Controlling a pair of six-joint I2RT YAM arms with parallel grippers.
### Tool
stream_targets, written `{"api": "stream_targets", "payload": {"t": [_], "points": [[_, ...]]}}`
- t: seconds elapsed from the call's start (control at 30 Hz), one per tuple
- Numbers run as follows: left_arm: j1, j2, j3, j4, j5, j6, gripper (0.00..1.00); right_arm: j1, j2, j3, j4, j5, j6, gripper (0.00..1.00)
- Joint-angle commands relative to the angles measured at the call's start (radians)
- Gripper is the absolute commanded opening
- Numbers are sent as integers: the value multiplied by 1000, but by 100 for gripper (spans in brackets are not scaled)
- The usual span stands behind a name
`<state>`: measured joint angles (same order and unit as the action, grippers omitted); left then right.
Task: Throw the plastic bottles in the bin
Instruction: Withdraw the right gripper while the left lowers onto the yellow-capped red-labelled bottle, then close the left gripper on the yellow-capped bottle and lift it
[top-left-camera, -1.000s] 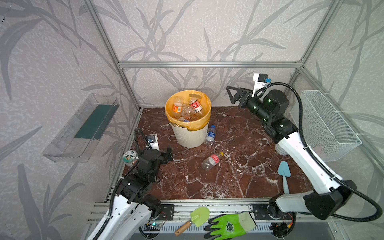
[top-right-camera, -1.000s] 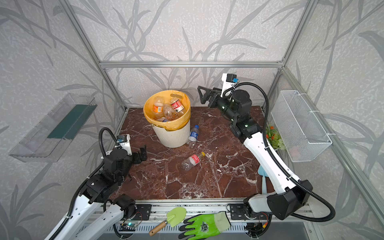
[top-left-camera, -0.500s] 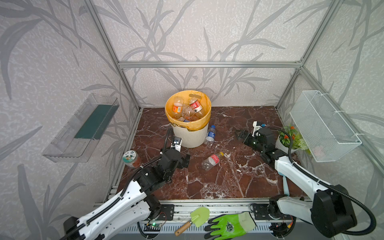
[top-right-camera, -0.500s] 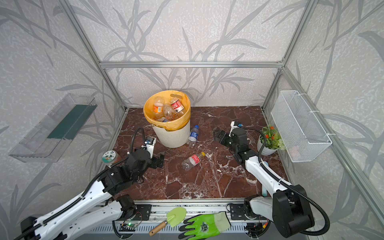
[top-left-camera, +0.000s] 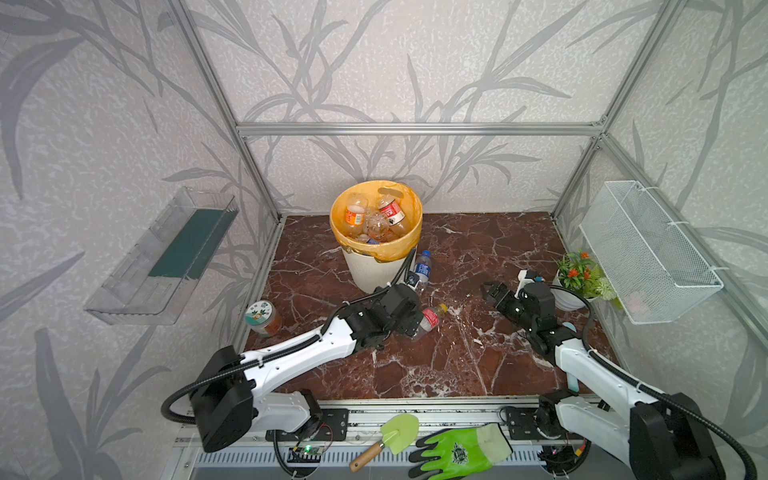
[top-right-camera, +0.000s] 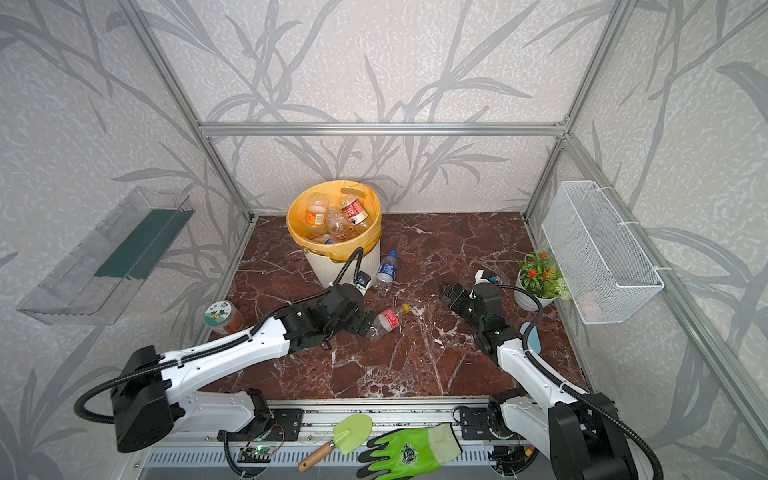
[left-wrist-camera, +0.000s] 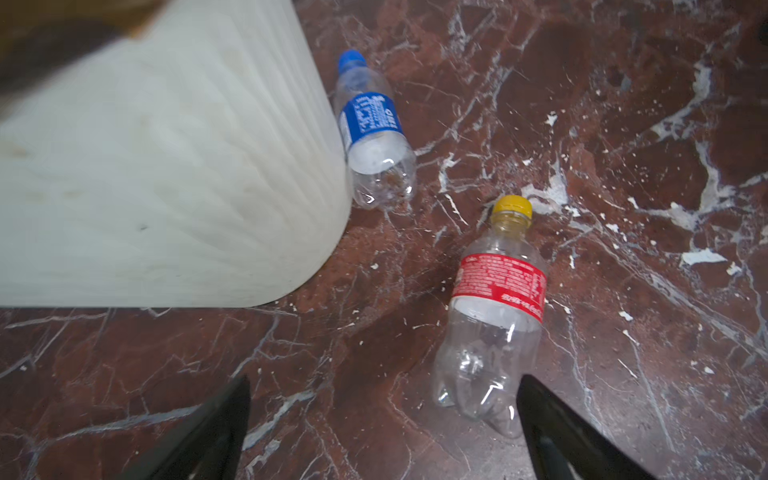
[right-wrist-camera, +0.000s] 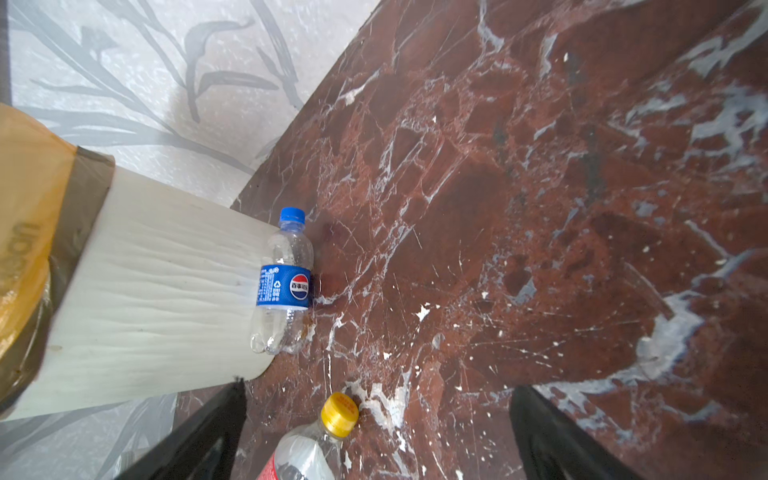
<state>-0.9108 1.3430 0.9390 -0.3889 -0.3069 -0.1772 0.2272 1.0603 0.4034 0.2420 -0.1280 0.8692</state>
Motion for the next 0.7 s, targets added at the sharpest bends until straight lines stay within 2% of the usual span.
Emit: {"api": "stream_targets", "payload": {"t": [0.0,0.33,0.67], "points": [[-10,97,79,-50,89,36,99,-14,-20,-21,31,16,20,99],[-15,318,233,-164,203,76,98,-51,-31,-43,45,-2,45,99],[-16,469,306,-217,234,100,86,-71,-38,-43,42,-20,49,99]]}}
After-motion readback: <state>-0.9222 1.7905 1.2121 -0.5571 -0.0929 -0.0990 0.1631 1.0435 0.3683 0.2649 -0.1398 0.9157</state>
